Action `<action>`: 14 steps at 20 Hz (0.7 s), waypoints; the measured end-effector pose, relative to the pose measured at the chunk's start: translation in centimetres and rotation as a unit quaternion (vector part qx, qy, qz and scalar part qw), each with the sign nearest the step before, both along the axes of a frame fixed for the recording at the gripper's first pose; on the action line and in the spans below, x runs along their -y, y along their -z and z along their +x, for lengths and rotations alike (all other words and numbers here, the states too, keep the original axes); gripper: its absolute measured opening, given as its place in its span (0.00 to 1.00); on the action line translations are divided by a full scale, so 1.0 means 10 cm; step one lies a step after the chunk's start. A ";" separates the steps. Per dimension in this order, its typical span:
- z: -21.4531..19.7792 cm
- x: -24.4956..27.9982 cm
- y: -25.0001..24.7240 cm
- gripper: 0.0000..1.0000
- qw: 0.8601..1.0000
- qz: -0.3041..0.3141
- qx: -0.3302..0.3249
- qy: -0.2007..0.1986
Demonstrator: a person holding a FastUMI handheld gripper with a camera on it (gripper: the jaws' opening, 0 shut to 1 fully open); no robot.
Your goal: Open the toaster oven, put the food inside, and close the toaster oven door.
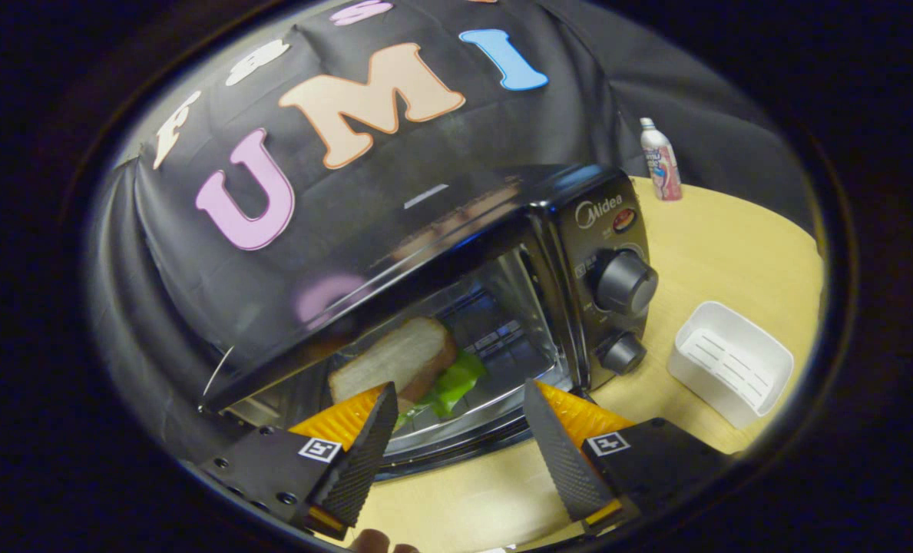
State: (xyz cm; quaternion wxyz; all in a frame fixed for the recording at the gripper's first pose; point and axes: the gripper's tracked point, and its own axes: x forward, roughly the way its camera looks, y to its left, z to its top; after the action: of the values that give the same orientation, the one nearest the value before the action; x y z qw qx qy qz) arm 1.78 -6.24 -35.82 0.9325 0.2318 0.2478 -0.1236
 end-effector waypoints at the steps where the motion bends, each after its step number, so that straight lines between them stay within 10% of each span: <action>1: -0.03 -0.03 -0.10 0.99 1.000 -0.003 0.013 -0.005; 14: -0.59 -0.07 -1.48 1.00 0.970 -0.196 0.131 -0.052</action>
State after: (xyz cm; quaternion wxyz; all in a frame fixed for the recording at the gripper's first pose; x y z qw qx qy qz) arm -4.13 -5.49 -21.01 0.9893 0.0452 0.1064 -0.0893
